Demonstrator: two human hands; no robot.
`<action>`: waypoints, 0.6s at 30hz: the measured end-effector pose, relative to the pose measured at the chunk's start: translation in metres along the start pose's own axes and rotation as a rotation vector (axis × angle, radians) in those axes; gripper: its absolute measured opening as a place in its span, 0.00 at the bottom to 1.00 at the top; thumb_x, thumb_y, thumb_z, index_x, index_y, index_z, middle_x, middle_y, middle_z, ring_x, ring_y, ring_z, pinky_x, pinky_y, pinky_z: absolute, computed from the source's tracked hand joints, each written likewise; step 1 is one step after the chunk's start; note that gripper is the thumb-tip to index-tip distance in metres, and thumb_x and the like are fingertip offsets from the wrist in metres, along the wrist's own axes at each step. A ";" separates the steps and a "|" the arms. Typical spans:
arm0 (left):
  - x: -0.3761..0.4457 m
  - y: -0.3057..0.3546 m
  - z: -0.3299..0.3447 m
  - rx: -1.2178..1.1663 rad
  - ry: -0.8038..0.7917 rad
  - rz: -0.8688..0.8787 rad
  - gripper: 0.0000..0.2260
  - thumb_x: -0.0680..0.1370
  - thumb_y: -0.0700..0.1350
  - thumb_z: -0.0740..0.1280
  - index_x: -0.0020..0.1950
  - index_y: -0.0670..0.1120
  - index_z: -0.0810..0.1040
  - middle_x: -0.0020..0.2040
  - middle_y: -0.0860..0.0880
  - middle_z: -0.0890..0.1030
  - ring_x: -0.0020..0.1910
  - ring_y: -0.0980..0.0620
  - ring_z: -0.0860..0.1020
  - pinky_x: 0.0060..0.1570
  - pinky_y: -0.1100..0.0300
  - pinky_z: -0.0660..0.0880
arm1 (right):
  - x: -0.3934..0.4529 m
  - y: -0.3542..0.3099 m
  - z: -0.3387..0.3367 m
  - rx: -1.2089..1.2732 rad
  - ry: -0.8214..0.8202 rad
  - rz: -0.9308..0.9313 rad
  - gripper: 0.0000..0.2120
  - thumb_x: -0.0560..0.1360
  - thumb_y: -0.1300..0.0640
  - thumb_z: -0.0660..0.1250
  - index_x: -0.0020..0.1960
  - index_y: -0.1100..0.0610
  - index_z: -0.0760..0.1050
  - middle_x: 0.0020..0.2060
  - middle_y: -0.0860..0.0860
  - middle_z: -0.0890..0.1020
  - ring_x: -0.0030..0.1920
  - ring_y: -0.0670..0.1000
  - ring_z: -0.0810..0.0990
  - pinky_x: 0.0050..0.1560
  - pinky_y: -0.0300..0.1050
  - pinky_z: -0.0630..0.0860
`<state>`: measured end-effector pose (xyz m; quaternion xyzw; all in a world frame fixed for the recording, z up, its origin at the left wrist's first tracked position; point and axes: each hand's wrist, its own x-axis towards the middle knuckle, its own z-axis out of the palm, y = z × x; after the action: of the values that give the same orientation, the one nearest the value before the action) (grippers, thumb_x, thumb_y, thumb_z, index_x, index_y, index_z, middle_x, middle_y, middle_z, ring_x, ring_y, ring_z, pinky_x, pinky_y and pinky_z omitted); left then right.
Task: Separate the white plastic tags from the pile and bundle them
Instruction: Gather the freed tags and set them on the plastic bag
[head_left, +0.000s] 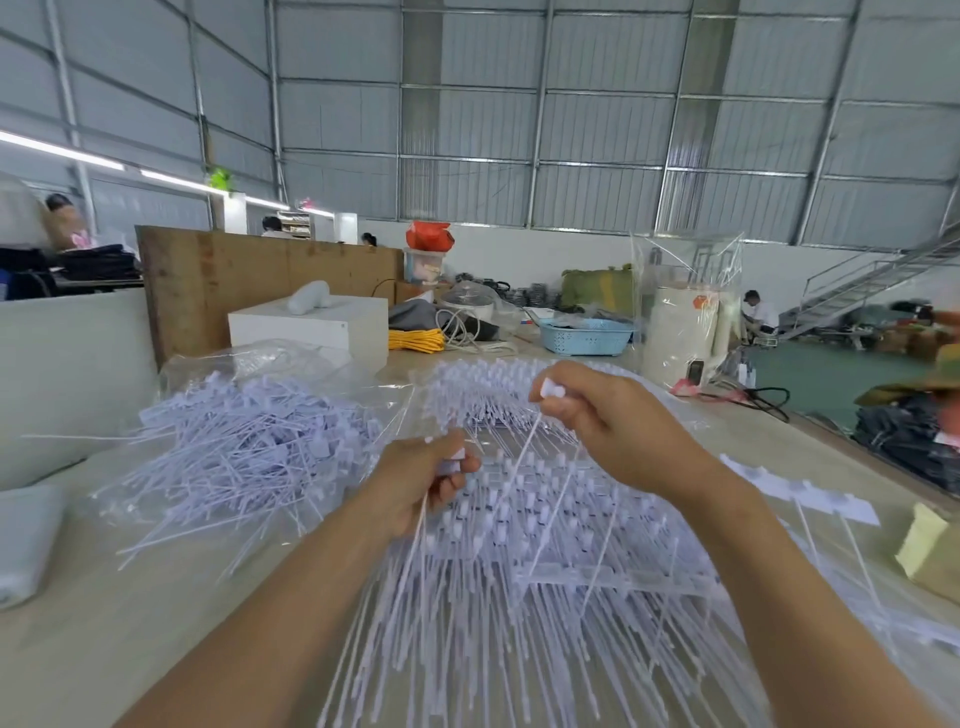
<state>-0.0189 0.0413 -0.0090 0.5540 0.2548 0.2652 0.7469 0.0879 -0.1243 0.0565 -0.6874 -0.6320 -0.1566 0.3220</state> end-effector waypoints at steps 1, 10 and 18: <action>0.001 -0.002 0.000 0.017 -0.004 -0.026 0.07 0.78 0.38 0.65 0.41 0.38 0.77 0.30 0.45 0.81 0.20 0.58 0.72 0.17 0.70 0.68 | 0.001 -0.004 -0.006 0.106 -0.037 0.009 0.08 0.80 0.58 0.59 0.52 0.55 0.76 0.27 0.36 0.75 0.30 0.37 0.73 0.33 0.32 0.65; 0.000 -0.007 -0.002 0.188 -0.052 -0.022 0.09 0.77 0.30 0.63 0.47 0.42 0.78 0.33 0.44 0.82 0.23 0.57 0.77 0.22 0.68 0.72 | 0.018 0.000 -0.045 0.724 0.129 -0.009 0.13 0.77 0.51 0.56 0.53 0.51 0.78 0.32 0.56 0.70 0.30 0.44 0.69 0.34 0.35 0.67; 0.001 -0.005 -0.001 0.165 -0.104 -0.048 0.06 0.76 0.31 0.63 0.49 0.38 0.78 0.33 0.43 0.82 0.24 0.52 0.76 0.21 0.66 0.70 | 0.050 -0.011 -0.003 0.141 -0.384 -0.004 0.15 0.81 0.48 0.54 0.63 0.45 0.75 0.53 0.41 0.80 0.46 0.37 0.76 0.52 0.39 0.76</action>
<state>-0.0183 0.0420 -0.0144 0.6204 0.2501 0.1962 0.7170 0.0852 -0.0880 0.0927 -0.6792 -0.6923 0.0212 0.2427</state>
